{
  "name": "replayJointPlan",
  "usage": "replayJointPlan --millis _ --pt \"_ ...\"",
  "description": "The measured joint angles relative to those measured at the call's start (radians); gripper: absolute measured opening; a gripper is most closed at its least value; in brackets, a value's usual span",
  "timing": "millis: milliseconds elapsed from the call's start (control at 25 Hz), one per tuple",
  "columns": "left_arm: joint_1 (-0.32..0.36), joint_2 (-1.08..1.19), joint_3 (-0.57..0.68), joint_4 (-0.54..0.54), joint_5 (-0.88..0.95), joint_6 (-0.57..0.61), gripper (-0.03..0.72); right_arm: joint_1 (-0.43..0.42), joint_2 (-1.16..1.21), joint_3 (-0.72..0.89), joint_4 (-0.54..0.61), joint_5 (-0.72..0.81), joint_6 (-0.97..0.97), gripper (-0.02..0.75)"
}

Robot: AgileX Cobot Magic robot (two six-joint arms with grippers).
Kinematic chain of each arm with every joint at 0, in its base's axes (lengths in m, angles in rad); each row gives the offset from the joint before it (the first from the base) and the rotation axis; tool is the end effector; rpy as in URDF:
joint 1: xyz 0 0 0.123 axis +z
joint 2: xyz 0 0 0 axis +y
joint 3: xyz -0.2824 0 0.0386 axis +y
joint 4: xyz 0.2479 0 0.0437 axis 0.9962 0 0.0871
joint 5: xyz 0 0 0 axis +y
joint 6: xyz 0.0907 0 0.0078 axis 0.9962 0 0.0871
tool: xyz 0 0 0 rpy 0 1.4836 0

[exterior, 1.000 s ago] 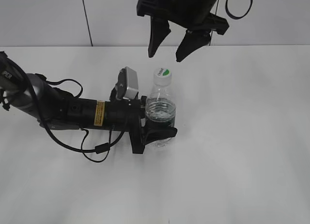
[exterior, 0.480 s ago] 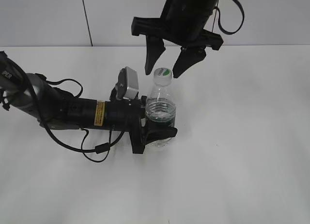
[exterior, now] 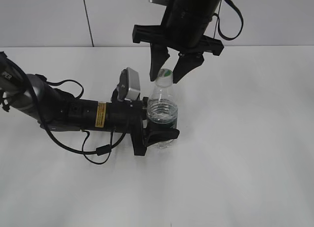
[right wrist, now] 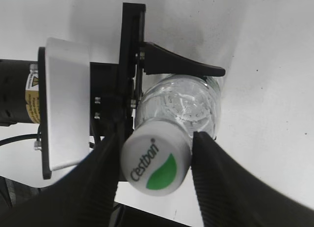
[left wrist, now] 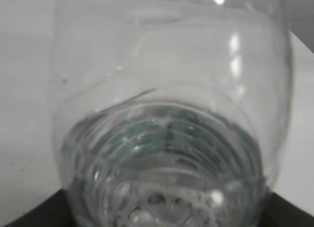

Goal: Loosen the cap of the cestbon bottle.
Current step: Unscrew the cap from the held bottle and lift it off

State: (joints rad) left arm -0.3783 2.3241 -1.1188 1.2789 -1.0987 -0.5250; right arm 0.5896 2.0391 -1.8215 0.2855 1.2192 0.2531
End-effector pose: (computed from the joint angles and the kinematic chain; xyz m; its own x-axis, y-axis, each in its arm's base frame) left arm 0.3336 -0.2161 0.0595 -0.0966 0.2887 -0.9525 0.9918 0.1087 -0.0676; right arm 0.3471 0.2612 0.2613 -0.9618 -0.2414 -0.1291 -0.2709 0.9072 0.3218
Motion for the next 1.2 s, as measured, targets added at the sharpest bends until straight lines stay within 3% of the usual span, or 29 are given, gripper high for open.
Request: replayJointPlan --millis 240,560,1200 --pt "0.000 0.000 0.000 0.000 0.001 -0.001 0.401 0.000 0.000 0.000 -0.006 0.002 -0.001 0.317" --pt "0.000 -0.003 0.000 0.000 0.010 -0.001 0.401 0.000 0.000 0.000 -0.006 0.002 -0.050 0.316" --pt "0.000 -0.003 0.000 0.001 0.012 0.002 0.401 0.000 0.000 0.000 -0.005 -0.001 -0.514 0.310"
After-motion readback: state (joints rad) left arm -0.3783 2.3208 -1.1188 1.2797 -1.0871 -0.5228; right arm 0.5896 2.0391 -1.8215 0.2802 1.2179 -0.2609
